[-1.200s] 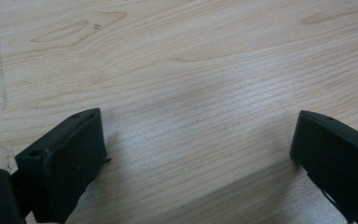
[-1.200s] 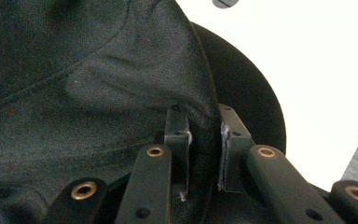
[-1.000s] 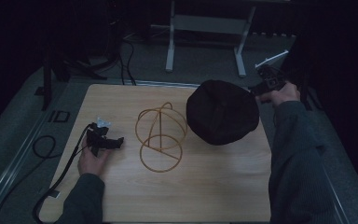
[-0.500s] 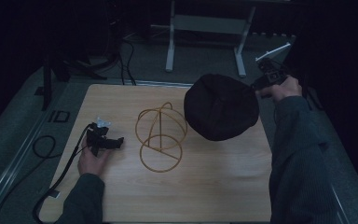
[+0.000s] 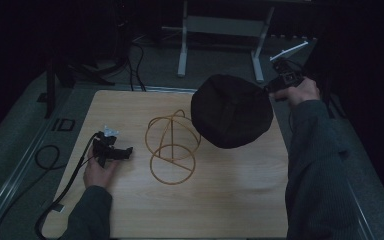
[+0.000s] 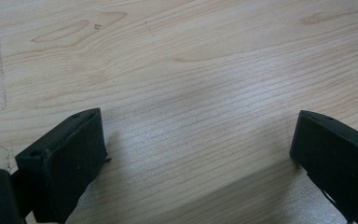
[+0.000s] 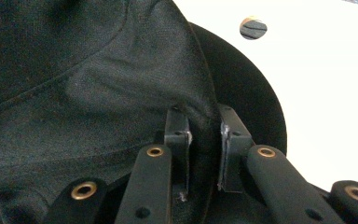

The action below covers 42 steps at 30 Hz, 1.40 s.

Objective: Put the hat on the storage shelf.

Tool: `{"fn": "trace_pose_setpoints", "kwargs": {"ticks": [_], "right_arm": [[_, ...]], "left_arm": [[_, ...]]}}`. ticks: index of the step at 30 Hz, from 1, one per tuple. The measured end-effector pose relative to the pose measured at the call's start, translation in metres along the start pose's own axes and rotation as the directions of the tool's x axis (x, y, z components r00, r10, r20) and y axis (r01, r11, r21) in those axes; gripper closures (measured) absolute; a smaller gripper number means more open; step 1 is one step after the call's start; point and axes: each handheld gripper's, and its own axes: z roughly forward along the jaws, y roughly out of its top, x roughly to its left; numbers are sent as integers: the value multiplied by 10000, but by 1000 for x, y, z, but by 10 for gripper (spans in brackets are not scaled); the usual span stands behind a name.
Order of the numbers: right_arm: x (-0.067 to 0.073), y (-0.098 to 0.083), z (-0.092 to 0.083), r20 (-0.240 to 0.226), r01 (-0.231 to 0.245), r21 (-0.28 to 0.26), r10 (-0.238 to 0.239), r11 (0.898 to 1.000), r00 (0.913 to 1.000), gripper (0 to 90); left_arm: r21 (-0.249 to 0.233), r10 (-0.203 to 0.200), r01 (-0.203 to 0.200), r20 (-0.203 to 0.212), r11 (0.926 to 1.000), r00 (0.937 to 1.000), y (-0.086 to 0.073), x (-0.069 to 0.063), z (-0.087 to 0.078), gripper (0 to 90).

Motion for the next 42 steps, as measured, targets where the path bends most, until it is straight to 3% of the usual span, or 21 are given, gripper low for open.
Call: {"fn": "trace_pose_setpoints", "kwargs": {"ticks": [42], "right_arm": [[37,19,-5,-525,702,-106,-707,9975,9961,777]], "left_arm": [[-4,-3,3,-4,10000,10000,0,0,0,31]]}}
